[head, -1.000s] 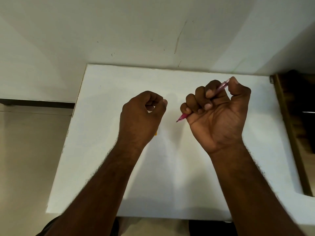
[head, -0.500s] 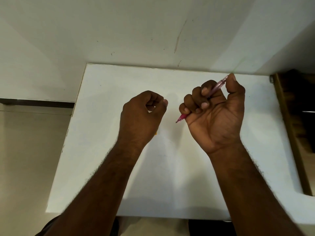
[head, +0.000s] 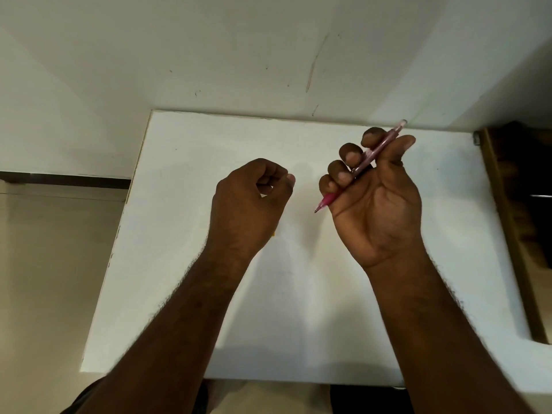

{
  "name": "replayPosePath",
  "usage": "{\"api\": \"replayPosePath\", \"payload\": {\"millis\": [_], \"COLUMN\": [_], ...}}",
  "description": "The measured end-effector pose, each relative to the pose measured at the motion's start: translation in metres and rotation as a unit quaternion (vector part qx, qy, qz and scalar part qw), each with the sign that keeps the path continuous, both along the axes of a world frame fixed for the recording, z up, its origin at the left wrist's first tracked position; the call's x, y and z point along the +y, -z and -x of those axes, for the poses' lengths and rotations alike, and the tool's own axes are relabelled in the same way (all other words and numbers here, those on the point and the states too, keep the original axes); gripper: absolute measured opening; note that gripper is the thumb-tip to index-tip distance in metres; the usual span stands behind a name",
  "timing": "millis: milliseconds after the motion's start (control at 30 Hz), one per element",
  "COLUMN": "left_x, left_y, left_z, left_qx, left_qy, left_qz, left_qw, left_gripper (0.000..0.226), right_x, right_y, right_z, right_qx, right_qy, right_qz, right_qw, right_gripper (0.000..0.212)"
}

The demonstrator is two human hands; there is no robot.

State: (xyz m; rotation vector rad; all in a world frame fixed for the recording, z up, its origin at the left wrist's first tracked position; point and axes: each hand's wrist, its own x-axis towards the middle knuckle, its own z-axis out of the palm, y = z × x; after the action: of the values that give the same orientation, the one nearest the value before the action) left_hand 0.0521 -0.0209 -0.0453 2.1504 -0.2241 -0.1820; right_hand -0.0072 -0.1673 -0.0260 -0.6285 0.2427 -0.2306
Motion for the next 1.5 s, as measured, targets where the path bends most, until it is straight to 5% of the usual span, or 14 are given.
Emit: {"api": "replayPosePath", "payload": {"millis": [200, 1500], "left_x": [0.0, 0.0006], "left_y": [0.0012, 0.0013], "left_z": [-0.0006, -0.0005], "left_qx": [0.004, 0.011], "left_qy": [0.0, 0.003], "left_qz": [-0.003, -0.001], "left_qw": [1.0, 1.0], "left_gripper": [0.014, 0.015], "right_x": [0.0006, 0.0], "right_y": [-0.0001, -0.001], "right_z": [-0.0017, -0.0003], "right_qx": [0.042, 0.02], "right_qy": [0.016, -0.022], "right_qz": [0.024, -0.008], "right_qw": [0.999, 1.0], "right_gripper": [0.062, 0.056]}}
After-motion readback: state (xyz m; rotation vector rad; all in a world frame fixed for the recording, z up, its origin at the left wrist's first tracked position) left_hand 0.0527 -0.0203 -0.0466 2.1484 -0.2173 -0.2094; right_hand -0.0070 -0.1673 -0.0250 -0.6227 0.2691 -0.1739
